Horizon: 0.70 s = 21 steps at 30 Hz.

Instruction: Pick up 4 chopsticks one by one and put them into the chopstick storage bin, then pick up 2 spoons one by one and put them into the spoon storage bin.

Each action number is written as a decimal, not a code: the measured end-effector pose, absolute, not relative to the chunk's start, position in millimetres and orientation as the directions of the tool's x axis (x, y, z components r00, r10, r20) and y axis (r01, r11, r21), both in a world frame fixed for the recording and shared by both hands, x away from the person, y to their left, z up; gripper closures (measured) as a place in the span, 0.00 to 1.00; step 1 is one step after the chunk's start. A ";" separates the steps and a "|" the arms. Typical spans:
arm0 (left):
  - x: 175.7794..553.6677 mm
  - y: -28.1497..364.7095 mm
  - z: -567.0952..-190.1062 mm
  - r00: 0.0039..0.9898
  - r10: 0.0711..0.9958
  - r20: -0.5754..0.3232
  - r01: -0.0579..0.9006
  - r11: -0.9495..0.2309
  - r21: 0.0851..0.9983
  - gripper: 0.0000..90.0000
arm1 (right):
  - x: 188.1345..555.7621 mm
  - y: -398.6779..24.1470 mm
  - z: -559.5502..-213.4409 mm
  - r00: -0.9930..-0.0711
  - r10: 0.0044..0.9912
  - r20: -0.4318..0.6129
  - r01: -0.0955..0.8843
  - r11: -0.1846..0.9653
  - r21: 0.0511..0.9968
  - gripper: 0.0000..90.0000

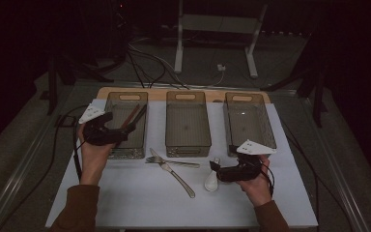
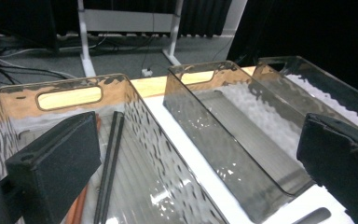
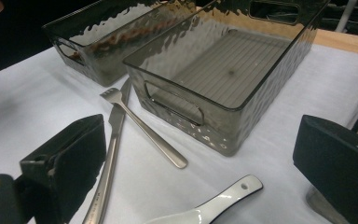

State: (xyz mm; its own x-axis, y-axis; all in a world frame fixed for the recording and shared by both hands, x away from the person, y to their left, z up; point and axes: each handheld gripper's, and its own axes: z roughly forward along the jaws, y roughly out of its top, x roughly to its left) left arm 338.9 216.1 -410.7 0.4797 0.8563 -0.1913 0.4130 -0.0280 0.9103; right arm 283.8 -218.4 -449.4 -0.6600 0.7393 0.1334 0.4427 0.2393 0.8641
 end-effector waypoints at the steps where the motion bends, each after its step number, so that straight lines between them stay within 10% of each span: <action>1: 336.1 216.6 -411.0 0.479 0.857 -0.192 0.409 -0.024 0.912 0.01 | 283.9 -219.2 -449.1 -0.660 0.739 0.135 0.444 0.239 0.864 0.03; 21: 285.2 225.8 -431.1 0.477 0.856 -0.200 0.397 -0.006 0.918 0.01 | 287.1 -246.8 -440.2 -0.638 0.761 0.120 0.467 0.258 0.846 0.03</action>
State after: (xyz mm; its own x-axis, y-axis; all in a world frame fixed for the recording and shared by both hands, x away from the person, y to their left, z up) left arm 285.2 225.8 -431.1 0.4769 0.8559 -0.2002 0.3969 -0.0064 0.9178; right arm 287.1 -246.8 -440.2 -0.6376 0.7610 0.1200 0.4668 0.2577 0.8460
